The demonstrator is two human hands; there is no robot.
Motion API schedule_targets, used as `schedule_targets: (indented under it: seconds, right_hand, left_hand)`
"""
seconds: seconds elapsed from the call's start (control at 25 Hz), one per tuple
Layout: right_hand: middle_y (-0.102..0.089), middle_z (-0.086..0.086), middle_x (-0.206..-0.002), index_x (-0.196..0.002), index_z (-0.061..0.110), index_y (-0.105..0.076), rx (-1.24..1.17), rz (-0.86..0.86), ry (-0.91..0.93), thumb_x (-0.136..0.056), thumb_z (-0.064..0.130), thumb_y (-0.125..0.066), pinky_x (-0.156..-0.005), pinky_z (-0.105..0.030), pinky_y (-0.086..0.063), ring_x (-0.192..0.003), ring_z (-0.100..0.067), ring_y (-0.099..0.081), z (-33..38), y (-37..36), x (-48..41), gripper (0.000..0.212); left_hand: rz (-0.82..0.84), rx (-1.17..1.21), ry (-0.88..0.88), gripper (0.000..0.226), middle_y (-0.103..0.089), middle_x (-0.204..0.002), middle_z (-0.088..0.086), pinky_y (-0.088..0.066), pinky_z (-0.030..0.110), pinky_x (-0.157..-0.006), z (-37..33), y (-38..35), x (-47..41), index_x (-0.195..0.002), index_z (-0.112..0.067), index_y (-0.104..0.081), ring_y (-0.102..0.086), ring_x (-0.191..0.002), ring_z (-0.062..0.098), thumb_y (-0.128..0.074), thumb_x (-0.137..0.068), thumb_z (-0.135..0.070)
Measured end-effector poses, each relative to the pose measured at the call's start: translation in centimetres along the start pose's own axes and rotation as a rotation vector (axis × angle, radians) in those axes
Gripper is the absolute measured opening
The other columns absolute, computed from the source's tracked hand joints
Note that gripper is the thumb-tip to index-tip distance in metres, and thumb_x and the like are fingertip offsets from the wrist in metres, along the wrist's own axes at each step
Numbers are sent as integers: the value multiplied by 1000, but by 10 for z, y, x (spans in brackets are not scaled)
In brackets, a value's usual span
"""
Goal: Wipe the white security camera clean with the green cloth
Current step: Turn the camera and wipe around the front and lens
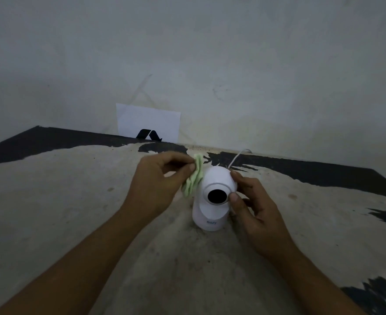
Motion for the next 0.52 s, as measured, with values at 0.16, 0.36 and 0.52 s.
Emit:
schedule_targets:
  seconds: [0.16, 0.36, 0.52]
  right_hand:
    - [-52, 22, -131, -132, 33, -45, 15, -7, -7, -92, 40, -46, -86, -9, -46, -115, 3, -52, 0, 0, 1, 41]
    - [-51, 21, -133, -132, 37, -44, 8, -5, -2, -95, 31, -49, -85, -8, -45, -116, 4, -51, 0, 0, 1, 38]
    - [-49, 24, -134, -131, 43, -42, -5, -1, -8, -94, 34, -47, -86, -7, -44, -118, 4, -49, 2, 0, 2, 38]
  left_hand:
    - [182, -166, -129, 13, -71, -86, -7, -48, 6, -75, -19, -13, -28, -93, -19, -72, -64, -80, 0, -68, -81, -16]
    - [366, -273, -111, 14, -73, -89, -8, -50, 10, -74, -14, -10, -43, -93, -23, -72, -65, -81, 1, -65, -83, -15]
    - [558, -442, -90, 18, -74, -96, -1, -54, 31, -84, 6, -9, -33, -98, -20, -72, -65, -85, 8, -65, -84, -12]
Point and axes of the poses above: each hand's wrist, its own x-axis away from the middle knuckle, its own y-axis out of the back of the hand, z = x × y, the point moved 3 cm from there along -x, towards the middle knuckle
